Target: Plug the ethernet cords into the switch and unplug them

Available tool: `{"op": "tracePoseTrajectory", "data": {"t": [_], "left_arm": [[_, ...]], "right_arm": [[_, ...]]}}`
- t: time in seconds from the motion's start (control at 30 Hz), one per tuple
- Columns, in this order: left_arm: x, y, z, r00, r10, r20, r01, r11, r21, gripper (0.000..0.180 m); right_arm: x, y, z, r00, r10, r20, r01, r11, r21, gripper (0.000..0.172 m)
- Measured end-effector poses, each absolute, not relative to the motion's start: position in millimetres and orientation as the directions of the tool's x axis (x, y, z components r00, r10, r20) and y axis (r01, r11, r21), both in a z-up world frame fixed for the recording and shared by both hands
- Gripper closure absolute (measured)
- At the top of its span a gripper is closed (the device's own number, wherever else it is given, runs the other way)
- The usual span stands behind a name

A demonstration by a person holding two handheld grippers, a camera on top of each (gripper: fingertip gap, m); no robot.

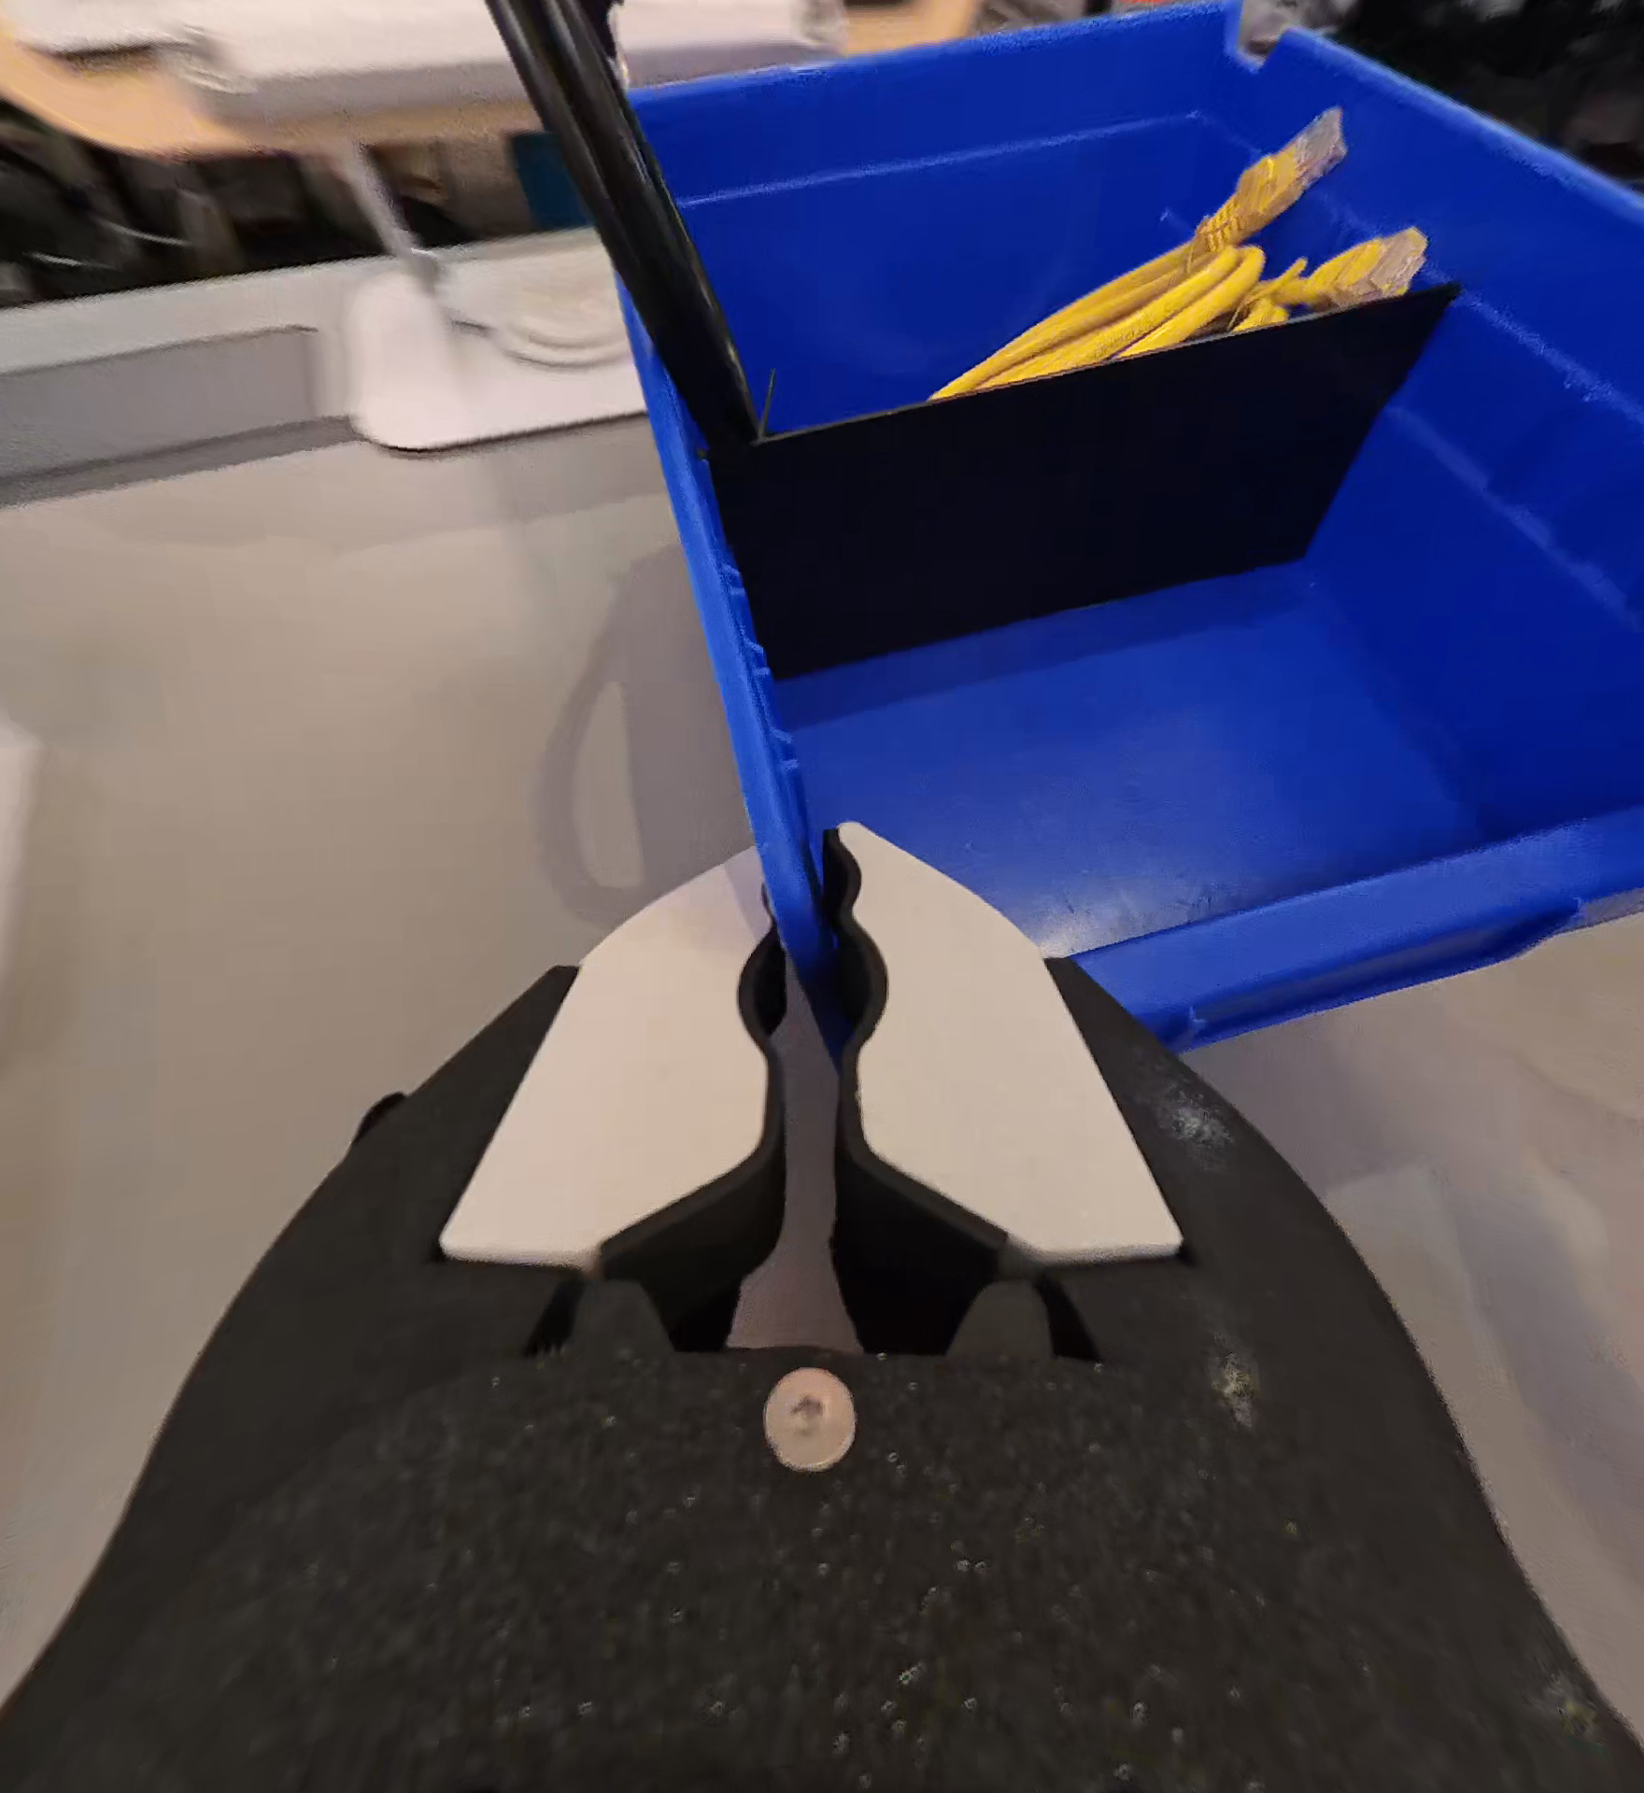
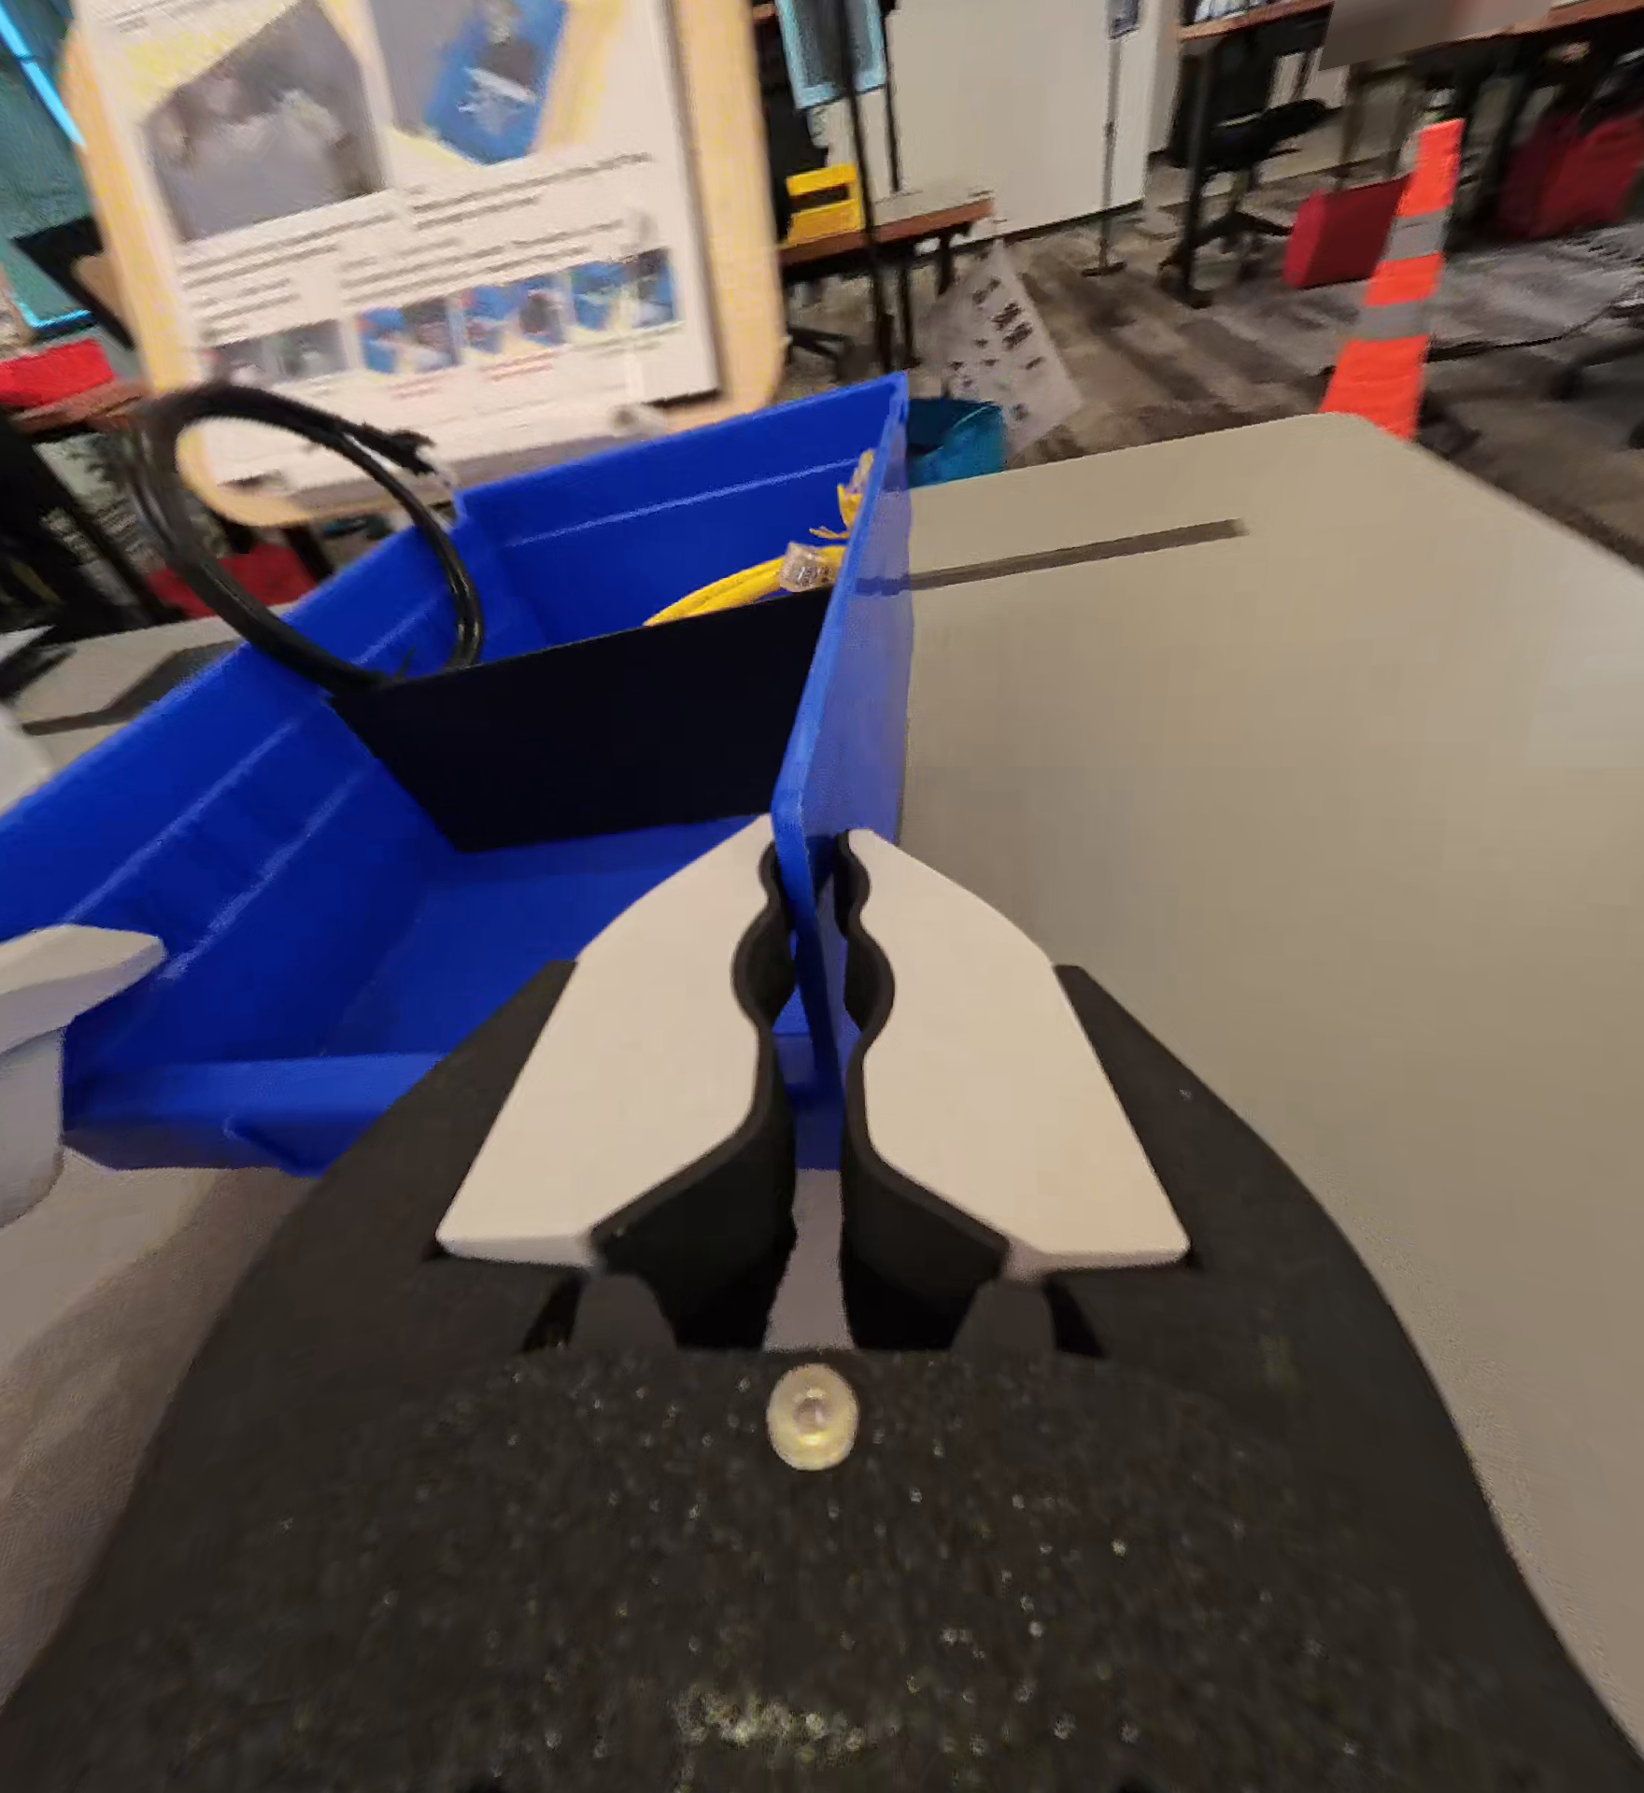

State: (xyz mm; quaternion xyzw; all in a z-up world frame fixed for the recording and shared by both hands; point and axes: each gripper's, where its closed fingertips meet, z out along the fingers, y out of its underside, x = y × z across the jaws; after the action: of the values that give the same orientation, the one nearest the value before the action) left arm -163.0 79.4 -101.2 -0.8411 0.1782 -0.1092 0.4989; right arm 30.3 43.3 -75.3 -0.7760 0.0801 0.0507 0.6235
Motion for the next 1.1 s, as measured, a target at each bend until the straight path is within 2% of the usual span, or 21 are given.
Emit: {"op": "tracePoseTrajectory", "data": {"t": [0.13, 0.3, 0.4, 0.5, 0.57, 0.6, 0.67, 0.73, 0.8, 0.9, 0.93, 0.97, 1.03, 1.1], "left_arm": [[-245.5, 72.3, -94.2, 0.952, -0.299, -0.07, -0.197, -0.42, -0.886, 0.176], [-300.9, 67.2, -116.3, 0.971, -0.236, -0.034, -0.146, -0.477, -0.867, 0.175], [-312.0, 64.2, -130.3, 0.971, -0.226, -0.075, -0.175, -0.46, -0.871, 0.173], [-312.9, 49.9, -132.5, 0.959, -0.283, -0.015, -0.149, -0.457, -0.877, 0.171], [-313.3, 24.9, -123.8, 0.931, -0.362, 0.056, -0.125, -0.457, -0.881, 0.155], [-316.9, 9.8, -120.4, 0.916, -0.392, 0.088, -0.113, -0.461, -0.88, 0.146], [-329.1, -21.3, -111.5, 0.886, -0.434, 0.162, -0.052, -0.441, -0.896, 0.147], [-349.6, -46.7, -102.2, 0.867, -0.443, 0.228, 0.04, -0.393, -0.919, 0.147], [-381.9, -63.6, -98.8, 0.886, -0.39, 0.251, 0.112, -0.344, -0.932, 0.147], [-435.1, -78.6, -102.7, 0.937, -0.248, 0.246, 0.158, -0.325, -0.932, 0.144], [-448.7, -81.7, -105.8, 0.947, -0.211, 0.242, 0.161, -0.339, -0.927, 0.14], [-459.7, -83.9, -109.3, 0.954, -0.189, 0.233, 0.155, -0.354, -0.922, 0.14], [-477.6, -84.7, -117.3, 0.966, -0.15, 0.212, 0.14, -0.387, -0.911, 0.14], [-484.2, -83.3, -121.8, 0.965, -0.156, 0.21, 0.128, -0.417, -0.9, 0.146]], "right_arm": [[-49.3, 58.6, -82.5, 0.991, 0.043, -0.125, -0.111, -0.237, -0.965, 0.168], [-110.0, 75.2, -97.0, 0.985, 0.126, -0.115, -0.072, -0.305, -0.95, 0.168], [-122.6, 76.4, -115.5, 0.975, 0.185, -0.119, -0.048, -0.349, -0.936, 0.168], [-126.3, 67.7, -125.7, 0.941, 0.328, -0.083, 0.041, -0.355, -0.934, 0.165], [-126.1, 47.5, -125.1, 0.866, 0.499, -0.042, 0.154, -0.345, -0.926, 0.158], [-123.5, 33.7, -124.8, 0.817, 0.576, -0.037, 0.201, -0.344, -0.917, 0.145], [-121.6, -3.8, -128.2, 0.664, 0.744, -0.07, 0.307, -0.358, -0.882, 0.138], [-114.4, -37.1, -135.3, 0.567, 0.808, -0.158, 0.364, -0.417, -0.833, 0.129], [-112.2, -72.4, -136.9, 0.437, 0.854, -0.281, 0.38, -0.458, -0.804, 0.136], [-107.9, -95.8, -124.6, 0.341, 0.812, -0.474, 0.243, -0.563, -0.79, 0.139], [-103.1, -94.8, -121.6, 0.345, 0.8, -0.492, 0.204, -0.575, -0.792, 0.153], [-96.6, -90.1, -120.3, 0.364, 0.805, -0.469, 0.175, -0.553, -0.814, 0.167], [-81.7, -76.2, -126.6, 0.448, 0.805, -0.388, 0.151, -0.496, -0.855, 0.169], [-66.5, -63.5, -138.6, 0.542, 0.777, -0.319, 0.208, -0.492, -0.846, 0.161]]}}
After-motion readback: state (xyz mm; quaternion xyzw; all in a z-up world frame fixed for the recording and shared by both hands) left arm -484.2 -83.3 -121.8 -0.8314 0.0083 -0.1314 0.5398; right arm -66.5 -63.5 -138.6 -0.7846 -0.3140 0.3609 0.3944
